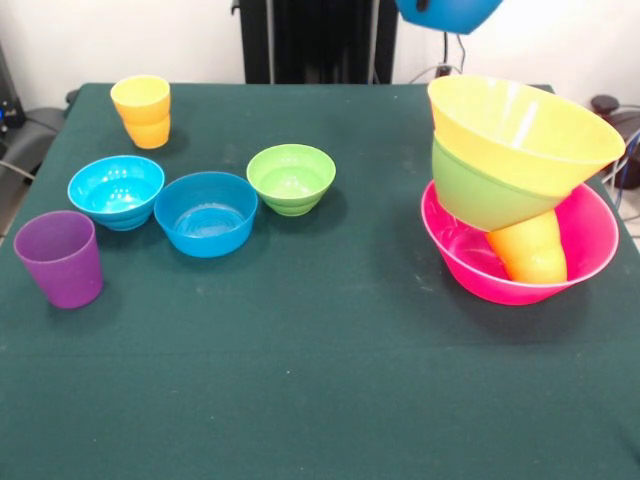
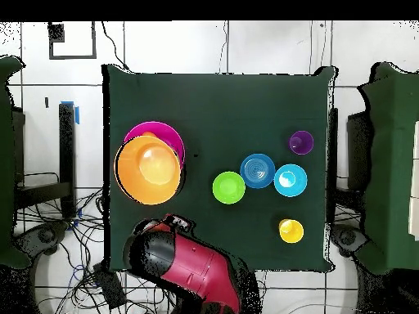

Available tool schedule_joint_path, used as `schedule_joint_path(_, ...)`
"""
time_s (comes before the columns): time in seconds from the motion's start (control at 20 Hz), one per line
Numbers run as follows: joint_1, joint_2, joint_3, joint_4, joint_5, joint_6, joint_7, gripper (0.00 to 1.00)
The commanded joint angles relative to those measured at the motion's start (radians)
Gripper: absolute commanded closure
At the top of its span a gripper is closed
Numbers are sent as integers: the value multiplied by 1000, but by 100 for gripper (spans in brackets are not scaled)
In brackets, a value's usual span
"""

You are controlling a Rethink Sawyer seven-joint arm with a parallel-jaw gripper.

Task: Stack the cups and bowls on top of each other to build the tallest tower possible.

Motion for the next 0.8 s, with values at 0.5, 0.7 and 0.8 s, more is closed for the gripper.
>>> schedule_joint_path(0.5,89,82,-61,-204,-5,162,174,100)
schedule_joint_path(0.7,101,184,-74,-303,23,139,208,100)
schedule_joint_path(0.8,94,219,-71,-331,37,122,202,100)
